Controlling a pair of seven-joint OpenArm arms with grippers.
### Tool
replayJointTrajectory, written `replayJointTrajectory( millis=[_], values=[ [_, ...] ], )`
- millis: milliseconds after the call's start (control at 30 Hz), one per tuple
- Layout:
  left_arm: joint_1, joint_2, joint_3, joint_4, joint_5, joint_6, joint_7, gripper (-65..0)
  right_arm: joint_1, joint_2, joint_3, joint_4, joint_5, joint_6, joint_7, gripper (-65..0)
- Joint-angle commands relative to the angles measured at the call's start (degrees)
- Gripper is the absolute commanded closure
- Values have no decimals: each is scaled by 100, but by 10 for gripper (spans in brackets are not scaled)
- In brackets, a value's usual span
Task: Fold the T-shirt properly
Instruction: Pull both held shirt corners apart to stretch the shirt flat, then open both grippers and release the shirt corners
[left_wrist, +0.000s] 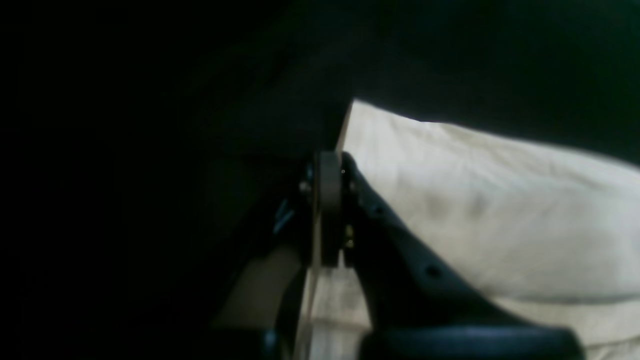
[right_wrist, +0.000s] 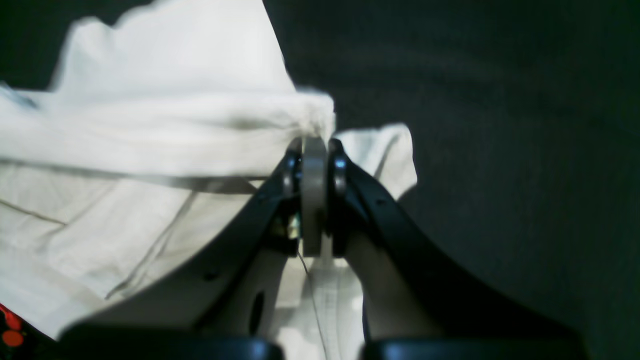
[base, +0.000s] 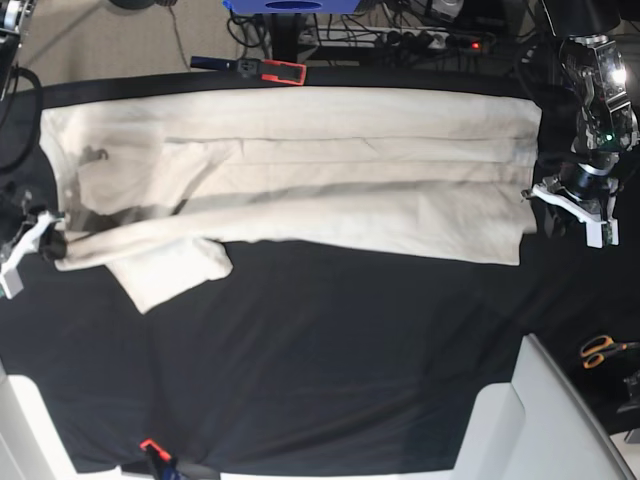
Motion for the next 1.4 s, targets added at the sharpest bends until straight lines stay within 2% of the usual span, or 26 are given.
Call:
replayJointTrajectory(
  millis=[0,467,867,1367],
  values=[
    [-30,-99,-46,110,-54,-9,-137,0,38,115,58,102,83,43,43,0],
    [559,-81,-29,180,-45,-9,-172,0,-270,80,40,50,65,43,34,0],
    [638,6,-46,462,-45,-9,-146,0,-340,-8,58,-434,65,43,52,0],
    [594,6,7,400,8,26,-137,0,-534,-43,40,-434,65,43,43,-6]
  ],
)
